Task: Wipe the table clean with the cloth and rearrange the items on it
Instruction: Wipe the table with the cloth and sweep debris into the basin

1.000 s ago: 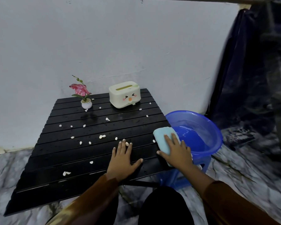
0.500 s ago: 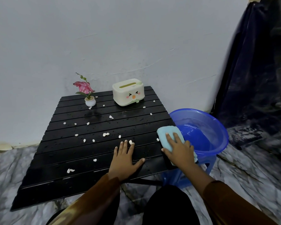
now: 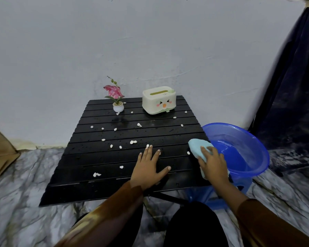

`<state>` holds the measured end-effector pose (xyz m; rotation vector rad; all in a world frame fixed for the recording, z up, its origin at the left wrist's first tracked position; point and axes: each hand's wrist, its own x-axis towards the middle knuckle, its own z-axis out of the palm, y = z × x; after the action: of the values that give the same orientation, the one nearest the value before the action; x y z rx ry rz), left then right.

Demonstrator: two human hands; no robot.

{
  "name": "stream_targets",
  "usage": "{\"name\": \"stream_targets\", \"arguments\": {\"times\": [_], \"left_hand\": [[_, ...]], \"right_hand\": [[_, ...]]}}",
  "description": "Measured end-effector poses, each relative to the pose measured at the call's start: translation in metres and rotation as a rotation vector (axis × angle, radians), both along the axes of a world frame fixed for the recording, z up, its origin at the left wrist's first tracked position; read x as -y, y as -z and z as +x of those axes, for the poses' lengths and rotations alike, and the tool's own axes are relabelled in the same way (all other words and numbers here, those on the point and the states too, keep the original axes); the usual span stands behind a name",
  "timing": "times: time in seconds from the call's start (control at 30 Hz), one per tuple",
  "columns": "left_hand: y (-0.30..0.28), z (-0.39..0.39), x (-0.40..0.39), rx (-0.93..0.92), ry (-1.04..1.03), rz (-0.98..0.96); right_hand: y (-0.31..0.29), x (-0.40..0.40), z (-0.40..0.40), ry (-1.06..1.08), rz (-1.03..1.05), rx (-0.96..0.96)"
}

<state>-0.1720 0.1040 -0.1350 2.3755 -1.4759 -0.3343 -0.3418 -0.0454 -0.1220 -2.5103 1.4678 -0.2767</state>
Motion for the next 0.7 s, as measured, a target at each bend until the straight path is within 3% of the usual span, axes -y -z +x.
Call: {"name": "stream_targets", "arguments": {"times": [0.07, 0.13, 0.27, 0.7], "left_hand": [[-0.011, 0.006, -0.013, 0.014, -0.027, -0.034], [-0.021, 0.042, -0.101, 0.027, -0.213, -0.094], [-0.026, 0.087, -0.162, 0.082, -0.310, -0.143], [0.004, 0.126, -0.248, 0.038, -0.571, -0.008]], "right_hand": [[-0.012, -0.008, 0.008, -0.014, -0.018, 0.098], [-0.019, -0.070, 0.069, -0.226, -0.019, 0.143], [-0.032, -0.126, 0.130, -0.359, -0.017, 0.236], [-0.036, -0.229, 0.196, -0.642, 0.067, 0.236]]}}
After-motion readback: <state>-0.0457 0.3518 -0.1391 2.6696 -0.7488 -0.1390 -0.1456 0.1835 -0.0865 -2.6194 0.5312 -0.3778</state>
